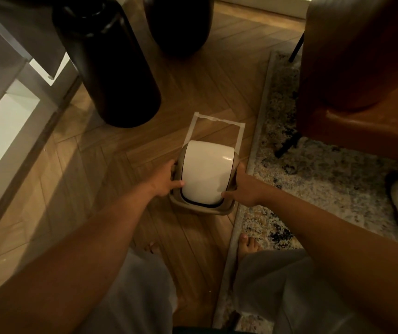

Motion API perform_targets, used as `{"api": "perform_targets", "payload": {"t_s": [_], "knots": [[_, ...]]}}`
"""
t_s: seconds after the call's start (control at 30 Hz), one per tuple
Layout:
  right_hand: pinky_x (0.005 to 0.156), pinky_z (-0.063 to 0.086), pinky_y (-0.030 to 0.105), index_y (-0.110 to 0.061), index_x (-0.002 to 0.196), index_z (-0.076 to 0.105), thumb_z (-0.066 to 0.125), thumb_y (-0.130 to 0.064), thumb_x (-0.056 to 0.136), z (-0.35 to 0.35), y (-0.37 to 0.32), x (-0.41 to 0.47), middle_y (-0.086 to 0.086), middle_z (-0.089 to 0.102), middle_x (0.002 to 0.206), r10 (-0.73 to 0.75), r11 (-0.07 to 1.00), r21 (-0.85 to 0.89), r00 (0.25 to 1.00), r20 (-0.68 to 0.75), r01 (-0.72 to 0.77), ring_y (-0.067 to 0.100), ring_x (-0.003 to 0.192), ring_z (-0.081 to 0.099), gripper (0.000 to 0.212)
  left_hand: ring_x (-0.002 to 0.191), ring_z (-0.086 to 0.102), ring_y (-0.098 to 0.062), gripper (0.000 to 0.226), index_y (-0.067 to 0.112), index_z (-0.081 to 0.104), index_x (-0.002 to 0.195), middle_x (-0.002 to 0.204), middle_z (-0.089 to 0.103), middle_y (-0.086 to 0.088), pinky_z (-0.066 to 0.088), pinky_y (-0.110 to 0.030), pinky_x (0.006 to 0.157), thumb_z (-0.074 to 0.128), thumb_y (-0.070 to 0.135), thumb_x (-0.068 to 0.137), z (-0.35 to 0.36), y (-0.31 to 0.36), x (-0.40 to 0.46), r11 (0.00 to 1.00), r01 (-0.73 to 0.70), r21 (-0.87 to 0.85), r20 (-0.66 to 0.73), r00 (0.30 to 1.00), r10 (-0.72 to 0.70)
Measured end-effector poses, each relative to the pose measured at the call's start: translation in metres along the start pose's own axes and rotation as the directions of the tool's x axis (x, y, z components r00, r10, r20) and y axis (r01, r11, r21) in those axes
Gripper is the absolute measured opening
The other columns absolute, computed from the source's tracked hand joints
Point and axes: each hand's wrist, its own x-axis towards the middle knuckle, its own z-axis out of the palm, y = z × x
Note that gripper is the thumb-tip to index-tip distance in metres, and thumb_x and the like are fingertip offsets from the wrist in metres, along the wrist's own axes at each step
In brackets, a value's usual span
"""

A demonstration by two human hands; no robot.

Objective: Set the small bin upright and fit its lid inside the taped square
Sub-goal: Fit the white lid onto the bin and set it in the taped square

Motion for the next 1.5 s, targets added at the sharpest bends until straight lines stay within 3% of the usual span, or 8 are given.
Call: {"api": "perform_targets", "payload": {"t_s": [0.13, 0.33, 0.53, 0.73, 0.9, 1.0, 1.33, 1.5], "knots": [[0.09, 0.04, 0.023, -0.008, 0.151, -0.028, 0.077, -0.029, 0.086, 0.003, 0.0, 0.001, 0.015, 0.04, 0.153, 0.024, 1.0, -0.009, 1.0, 0.012, -0.024, 0.03, 0.132, 0.048, 0.125, 0.131, 0.048, -0.028, 0.076, 0.014, 0.035, 0.15, 0.145, 0.051, -0.011, 0.034, -0.028, 0.095, 0.075, 0.014, 0.085, 0.004, 0.001, 0.001, 0.999, -0.018, 0.029, -0.041, 0.999, 0.019], [0.095, 0.034, 0.019, -0.014, 0.153, -0.024, 0.081, -0.024, 0.083, -0.002, 0.001, -0.005, 0.009, 0.03, 0.158, -0.028, 0.999, 0.034, 0.999, 0.041, 0.027, 0.026, 0.14, 0.038, 0.127, 0.13, 0.049, -0.026, 0.068, 0.014, 0.041, 0.146, 0.143, 0.052, -0.01, 0.035, -0.026, 0.093, 0.074, 0.018, 0.086, 0.001, 0.0, 0.003, 0.994, -0.055, 0.092, 0.007, 0.999, 0.054], [0.105, 0.042, 0.034, -0.01, 0.156, -0.004, 0.085, -0.036, 0.075, 0.0, 0.012, 0.0, 0.011, 0.034, 0.156, 0.105, 0.99, -0.107, 0.989, 0.099, -0.095, 0.029, 0.136, 0.043, 0.124, 0.139, 0.04, -0.023, 0.089, 0.017, 0.032, 0.15, 0.151, 0.044, -0.005, 0.028, -0.024, 0.097, 0.082, 0.026, 0.078, 0.0, -0.002, 0.002, 0.996, -0.069, 0.061, 0.07, 0.995, 0.065], [0.11, 0.039, 0.034, -0.006, 0.156, -0.013, 0.08, -0.045, 0.079, 0.014, 0.017, 0.004, 0.014, 0.03, 0.159, 0.133, 0.982, -0.155, 0.979, 0.157, -0.109, 0.03, 0.138, 0.041, 0.126, 0.138, 0.038, -0.023, 0.1, 0.017, 0.028, 0.151, 0.152, 0.041, -0.006, 0.029, -0.025, 0.098, 0.087, 0.033, 0.071, 0.008, -0.011, 0.001, 0.997, -0.027, 0.074, 0.12, 0.993, 0.018], [0.109, 0.039, 0.032, -0.007, 0.156, -0.013, 0.085, -0.031, 0.077, 0.024, 0.024, 0.005, 0.014, 0.037, 0.155, 0.078, 0.997, -0.032, 0.994, 0.08, -0.076, 0.029, 0.137, 0.043, 0.128, 0.14, 0.037, -0.027, 0.106, 0.014, 0.026, 0.152, 0.154, 0.038, -0.009, 0.031, -0.032, 0.108, 0.089, 0.031, 0.068, 0.014, -0.014, 0.003, 0.994, 0.0, 0.107, 0.092, 0.996, -0.01], [0.097, 0.039, 0.025, -0.01, 0.156, -0.01, 0.089, -0.022, 0.072, 0.028, 0.029, 0.004, 0.013, 0.043, 0.15, 0.007, 1.0, -0.003, 1.0, -0.006, -0.007, 0.029, 0.134, 0.046, 0.131, 0.142, 0.034, -0.028, 0.106, 0.013, 0.023, 0.153, 0.155, 0.035, -0.01, 0.029, -0.035, 0.111, 0.088, 0.026, 0.07, 0.015, -0.017, 0.005, 0.997, 0.004, 0.08, 0.054, 0.998, -0.009], [0.085, 0.043, 0.025, -0.018, 0.156, -0.003, 0.089, -0.022, 0.069, 0.024, 0.028, 0.01, 0.01, 0.05, 0.143, -0.083, 0.997, -0.01, 0.991, -0.102, 0.083, 0.028, 0.124, 0.055, 0.127, 0.144, 0.029, -0.026, 0.117, 0.016, 0.015, 0.156, 0.158, 0.031, -0.008, 0.026, -0.038, 0.115, 0.09, 0.026, 0.067, 0.012, -0.021, 0.012, 0.999, -0.036, 0.027, 0.012, 0.999, 0.036], [0.09, 0.041, 0.023, -0.016, 0.157, -0.006, 0.09, -0.023, 0.069, 0.027, 0.031, 0.01, 0.012, 0.045, 0.148, -0.086, 0.996, 0.011, 0.99, -0.113, 0.088, 0.031, 0.13, 0.05, 0.13, 0.144, 0.031, -0.028, 0.114, 0.016, 0.017, 0.156, 0.157, 0.033, -0.008, 0.026, -0.038, 0.114, 0.089, 0.025, 0.068, 0.016, -0.024, 0.014, 0.999, -0.038, 0.015, -0.002, 0.999, 0.038]]}}
